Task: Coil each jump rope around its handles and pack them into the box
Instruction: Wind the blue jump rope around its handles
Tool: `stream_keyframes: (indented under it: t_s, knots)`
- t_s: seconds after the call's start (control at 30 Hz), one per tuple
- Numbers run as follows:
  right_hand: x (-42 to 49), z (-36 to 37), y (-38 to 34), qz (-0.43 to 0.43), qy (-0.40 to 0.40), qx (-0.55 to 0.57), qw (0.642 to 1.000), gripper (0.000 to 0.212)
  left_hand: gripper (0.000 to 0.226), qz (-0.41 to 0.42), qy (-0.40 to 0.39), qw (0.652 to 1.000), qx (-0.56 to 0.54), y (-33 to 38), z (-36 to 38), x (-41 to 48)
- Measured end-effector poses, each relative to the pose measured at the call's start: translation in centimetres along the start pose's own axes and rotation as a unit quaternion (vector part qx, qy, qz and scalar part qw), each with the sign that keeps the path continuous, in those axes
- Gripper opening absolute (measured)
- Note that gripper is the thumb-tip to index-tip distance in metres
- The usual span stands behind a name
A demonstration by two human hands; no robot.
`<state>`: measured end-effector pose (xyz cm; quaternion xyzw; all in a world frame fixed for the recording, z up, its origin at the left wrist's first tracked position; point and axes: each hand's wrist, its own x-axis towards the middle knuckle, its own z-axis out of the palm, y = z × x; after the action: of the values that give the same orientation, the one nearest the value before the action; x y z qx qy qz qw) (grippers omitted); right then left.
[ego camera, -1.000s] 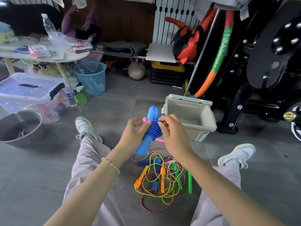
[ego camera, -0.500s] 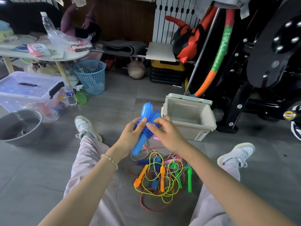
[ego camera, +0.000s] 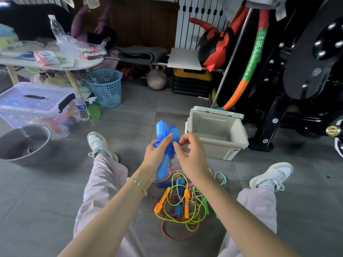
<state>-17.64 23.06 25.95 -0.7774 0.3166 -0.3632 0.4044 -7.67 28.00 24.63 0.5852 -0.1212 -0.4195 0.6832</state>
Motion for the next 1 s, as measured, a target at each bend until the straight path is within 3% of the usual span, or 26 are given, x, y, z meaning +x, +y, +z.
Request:
stream_keyframes:
  t_s: [0.13,0.27,0.47,0.67,0.77,0.87,1.0]
  knots:
    - [0.3,0.0,0.3,-0.045,-0.034,-0.162,0.985,0.027,0.034,0.023,0.025,0.999,-0.007,0.1,0.2,0.1]
    - [0.0,0.0,-0.2,-0.017,-0.056,-0.084,0.995,0.031,0.029,0.064,0.066,0.996,0.006,0.3,0.0,0.3]
    - [0.3,0.2,-1.8,-0.048,-0.023,-0.008,0.999,0.032,0.046,-0.033,0.025,0.996,-0.080,2.2,-0.1,1.3]
    - [0.2,1.2,-1.1,-0.116,-0.007,-0.073,0.991,0.031,0.027,0.007,0.096,0.988,-0.118,1.6,0.3,2.9]
    - [1.1,2.7,0.7,-0.103,-0.040,-0.112,0.988,0.031,0.027,-0.007,0.084,0.989,-0.124,0.7,0.1,4.1]
    - [2.6,3.6,3.2,-0.072,-0.115,-0.210,0.968,0.029,0.036,-0.038,0.000,0.994,-0.098,-0.4,-0.8,6.0]
    - [5.6,3.9,5.6,0.068,-0.213,-0.164,0.961,0.041,0.052,-0.065,-0.022,0.996,-0.055,-1.5,-2.7,9.5]
